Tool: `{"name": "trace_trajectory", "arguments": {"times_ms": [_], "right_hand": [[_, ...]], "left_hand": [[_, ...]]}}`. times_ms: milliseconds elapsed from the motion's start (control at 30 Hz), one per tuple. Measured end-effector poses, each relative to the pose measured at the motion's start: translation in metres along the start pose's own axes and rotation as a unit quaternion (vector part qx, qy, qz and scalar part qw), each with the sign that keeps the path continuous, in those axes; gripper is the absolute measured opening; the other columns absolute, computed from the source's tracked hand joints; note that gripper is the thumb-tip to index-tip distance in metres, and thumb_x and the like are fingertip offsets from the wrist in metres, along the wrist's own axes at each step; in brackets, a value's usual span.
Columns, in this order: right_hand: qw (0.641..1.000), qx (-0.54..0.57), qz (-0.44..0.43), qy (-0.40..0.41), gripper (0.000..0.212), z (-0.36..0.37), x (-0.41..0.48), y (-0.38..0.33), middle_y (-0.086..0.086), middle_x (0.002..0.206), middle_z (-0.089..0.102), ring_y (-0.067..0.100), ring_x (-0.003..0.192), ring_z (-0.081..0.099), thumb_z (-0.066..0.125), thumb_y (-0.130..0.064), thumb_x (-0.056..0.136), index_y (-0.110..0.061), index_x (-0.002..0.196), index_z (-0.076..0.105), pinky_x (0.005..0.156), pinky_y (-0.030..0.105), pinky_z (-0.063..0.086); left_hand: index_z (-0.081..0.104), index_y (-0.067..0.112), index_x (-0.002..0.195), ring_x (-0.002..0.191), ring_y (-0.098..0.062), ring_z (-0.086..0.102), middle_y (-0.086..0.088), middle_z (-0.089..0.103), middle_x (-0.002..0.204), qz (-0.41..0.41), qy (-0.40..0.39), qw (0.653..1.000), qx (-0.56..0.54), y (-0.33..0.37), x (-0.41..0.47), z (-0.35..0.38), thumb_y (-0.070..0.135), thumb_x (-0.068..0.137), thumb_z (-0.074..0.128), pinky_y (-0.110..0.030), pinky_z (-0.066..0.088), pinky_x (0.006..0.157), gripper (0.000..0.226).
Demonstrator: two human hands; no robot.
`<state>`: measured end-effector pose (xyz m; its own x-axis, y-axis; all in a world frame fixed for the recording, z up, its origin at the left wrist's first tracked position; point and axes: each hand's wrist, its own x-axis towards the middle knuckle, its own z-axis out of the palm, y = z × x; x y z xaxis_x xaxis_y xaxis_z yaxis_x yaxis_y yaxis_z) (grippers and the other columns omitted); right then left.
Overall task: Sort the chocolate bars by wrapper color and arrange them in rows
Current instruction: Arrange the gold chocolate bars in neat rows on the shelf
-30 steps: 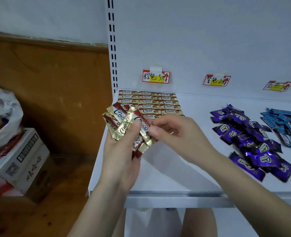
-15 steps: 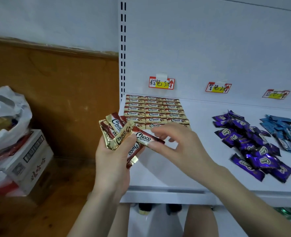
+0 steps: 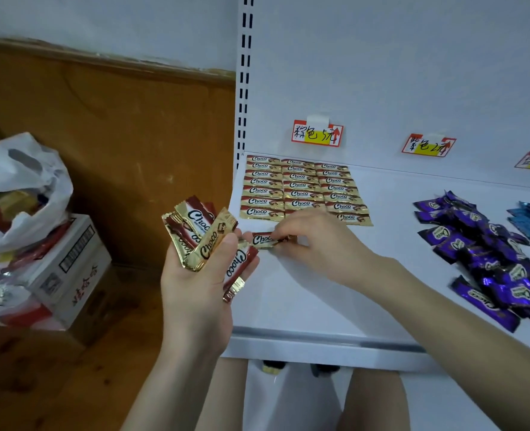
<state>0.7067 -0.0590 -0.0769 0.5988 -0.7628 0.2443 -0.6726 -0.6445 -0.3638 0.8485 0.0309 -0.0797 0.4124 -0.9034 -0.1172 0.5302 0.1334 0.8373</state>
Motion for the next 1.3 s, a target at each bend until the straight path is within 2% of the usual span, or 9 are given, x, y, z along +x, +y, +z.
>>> {"name": "trace_trajectory", "arguments": {"times_ms": [100, 167, 300, 833, 1000, 1067, 1133, 1200, 1300], "right_hand": [[0.999, -0.025, -0.015, -0.019, 0.014, 0.004, 0.005, 0.0, 0.003, 0.093, 0.068, 0.022, 0.09, 0.055, 0.062, -0.017, 0.086, -0.012, 0.093, 0.073, 0.077, 0.032, 0.041], [1.0, -0.007, -0.01, -0.013, 0.014, 0.006, 0.009, 0.001, 0.003, 0.093, 0.068, 0.019, 0.09, 0.055, 0.062, -0.016, 0.086, -0.011, 0.093, 0.073, 0.077, 0.033, 0.043], [1.0, 0.014, 0.017, 0.001, 0.014, 0.012, 0.017, 0.004, 0.003, 0.093, 0.067, 0.019, 0.091, 0.056, 0.062, -0.016, 0.086, -0.011, 0.093, 0.073, 0.079, 0.036, 0.045], [0.999, 0.001, 0.036, 0.018, 0.016, 0.013, 0.022, 0.005, 0.006, 0.099, 0.065, 0.019, 0.096, 0.056, 0.06, -0.015, 0.088, -0.011, 0.098, 0.072, 0.083, 0.035, 0.044], [0.999, 0.003, 0.029, 0.025, 0.016, 0.014, 0.021, 0.005, 0.006, 0.097, 0.065, 0.02, 0.095, 0.056, 0.06, -0.014, 0.087, -0.011, 0.096, 0.073, 0.082, 0.038, 0.045], [0.999, 0.003, 0.03, 0.024, 0.016, 0.013, 0.02, 0.005, 0.006, 0.097, 0.065, 0.02, 0.094, 0.055, 0.06, -0.014, 0.088, -0.01, 0.097, 0.072, 0.082, 0.034, 0.045], [0.996, 0.054, 0.043, 0.047, 0.015, 0.008, 0.019, 0.0, 0.002, 0.093, 0.067, 0.015, 0.09, 0.056, 0.061, -0.014, 0.087, -0.008, 0.096, 0.072, 0.078, 0.023, 0.044], [0.979, 0.178, 0.07, 0.072, 0.01, -0.003, 0.018, -0.011, -0.008, 0.086, 0.067, 0.005, 0.083, 0.058, 0.063, -0.016, 0.086, -0.013, 0.091, 0.071, 0.07, 0.011, 0.043], [0.937, 0.335, 0.088, 0.038, 0.005, -0.021, 0.012, -0.029, -0.013, 0.078, 0.067, 0.002, 0.077, 0.062, 0.066, -0.022, 0.082, -0.025, 0.081, 0.068, 0.073, 0.018, 0.051]], "left_hand": [[0.056, 0.012, 0.118, 0.09, -0.021, 0.07, -0.009, 0.07, 0.105, 0.0, 0.002, 1.0, -0.005, -0.002, 0.001, -0.002, 0.007, 0.082, 0.062, -0.031, 0.059, 0.067, 0.037], [0.057, 0.014, 0.116, 0.091, -0.022, 0.07, -0.009, 0.07, 0.106, -0.001, 0.012, 1.0, -0.005, -0.002, 0.002, -0.003, 0.01, 0.077, 0.064, -0.033, 0.059, 0.069, 0.04], [0.058, 0.02, 0.108, 0.09, -0.021, 0.071, -0.005, 0.071, 0.101, -0.005, 0.027, 1.0, -0.014, -0.004, 0.006, -0.006, 0.01, 0.079, 0.064, -0.034, 0.059, 0.07, 0.031], [0.058, 0.021, 0.106, 0.088, -0.019, 0.071, -0.006, 0.07, 0.101, -0.011, 0.036, 0.999, -0.015, -0.005, 0.008, -0.008, 0.008, 0.082, 0.062, -0.03, 0.059, 0.066, 0.028], [0.058, 0.021, 0.108, 0.089, -0.019, 0.071, -0.007, 0.07, 0.104, -0.013, 0.028, 1.0, -0.006, -0.005, 0.009, -0.009, 0.009, 0.08, 0.063, -0.03, 0.059, 0.065, 0.03], [0.058, 0.02, 0.111, 0.09, -0.02, 0.07, -0.007, 0.07, 0.104, -0.016, 0.013, 1.0, 0.003, -0.004, 0.009, -0.009, 0.012, 0.075, 0.066, -0.032, 0.059, 0.067, 0.037], [0.059, 0.017, 0.112, 0.09, -0.022, 0.071, -0.008, 0.07, 0.104, -0.024, -0.013, 1.0, 0.015, -0.003, 0.009, -0.009, 0.016, 0.067, 0.066, -0.032, 0.059, 0.066, 0.046], [0.061, 0.016, 0.108, 0.085, -0.022, 0.071, -0.009, 0.072, 0.1, -0.036, -0.054, 0.998, 0.025, -0.001, 0.009, -0.008, 0.015, 0.064, 0.066, -0.03, 0.058, 0.061, 0.045], [0.061, 0.015, 0.11, 0.084, -0.024, 0.071, -0.009, 0.072, 0.099, -0.054, -0.118, 0.991, 0.043, -0.001, 0.007, -0.001, 0.012, 0.065, 0.066, -0.031, 0.057, 0.061, 0.045]]}}
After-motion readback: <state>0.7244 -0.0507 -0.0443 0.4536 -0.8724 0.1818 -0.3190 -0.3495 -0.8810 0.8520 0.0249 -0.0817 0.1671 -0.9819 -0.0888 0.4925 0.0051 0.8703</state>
